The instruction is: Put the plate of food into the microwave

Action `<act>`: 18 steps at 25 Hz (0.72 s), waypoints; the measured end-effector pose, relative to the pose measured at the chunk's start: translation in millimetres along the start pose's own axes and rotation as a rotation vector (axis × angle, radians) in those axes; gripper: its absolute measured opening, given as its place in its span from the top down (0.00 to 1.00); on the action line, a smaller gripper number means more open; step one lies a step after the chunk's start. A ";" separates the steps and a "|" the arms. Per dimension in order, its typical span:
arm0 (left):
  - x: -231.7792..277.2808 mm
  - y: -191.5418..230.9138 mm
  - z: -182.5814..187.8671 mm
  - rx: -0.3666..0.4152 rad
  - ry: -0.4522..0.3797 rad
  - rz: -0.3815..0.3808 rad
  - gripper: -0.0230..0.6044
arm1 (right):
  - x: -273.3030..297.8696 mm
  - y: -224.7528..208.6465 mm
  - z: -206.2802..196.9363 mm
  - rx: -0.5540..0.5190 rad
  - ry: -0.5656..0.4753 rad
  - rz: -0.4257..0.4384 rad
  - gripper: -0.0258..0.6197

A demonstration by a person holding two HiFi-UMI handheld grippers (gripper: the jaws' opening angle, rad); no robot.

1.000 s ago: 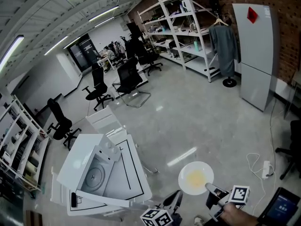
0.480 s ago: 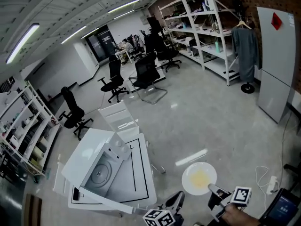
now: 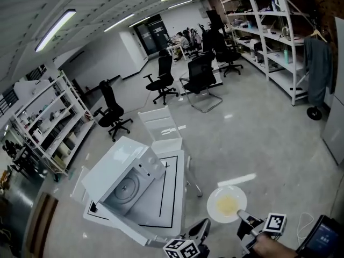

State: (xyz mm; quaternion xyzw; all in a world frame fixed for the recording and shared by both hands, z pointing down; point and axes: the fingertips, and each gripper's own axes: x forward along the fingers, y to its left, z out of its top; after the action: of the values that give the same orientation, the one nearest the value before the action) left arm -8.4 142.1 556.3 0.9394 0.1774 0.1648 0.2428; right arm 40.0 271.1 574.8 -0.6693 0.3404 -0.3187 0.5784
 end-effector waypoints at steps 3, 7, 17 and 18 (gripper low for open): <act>9.2 5.0 4.0 -0.011 -0.027 0.056 0.95 | 16.0 2.4 14.3 0.003 0.054 0.034 0.94; 15.8 11.7 5.8 -0.028 -0.062 0.129 0.95 | 30.7 -5.2 24.8 0.001 0.131 0.041 0.94; 18.8 23.8 9.5 -0.058 -0.129 0.277 0.95 | 60.3 -12.7 30.8 -0.003 0.319 0.037 0.94; 17.4 26.7 11.5 -0.056 -0.133 0.291 0.95 | 65.2 -12.9 29.6 -0.004 0.334 0.034 0.94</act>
State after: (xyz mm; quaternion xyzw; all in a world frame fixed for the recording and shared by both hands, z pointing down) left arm 18.2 122.9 564.4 0.9568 0.0184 0.1406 0.2538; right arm 102.3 235.2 586.0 -0.6023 0.4438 -0.4149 0.5178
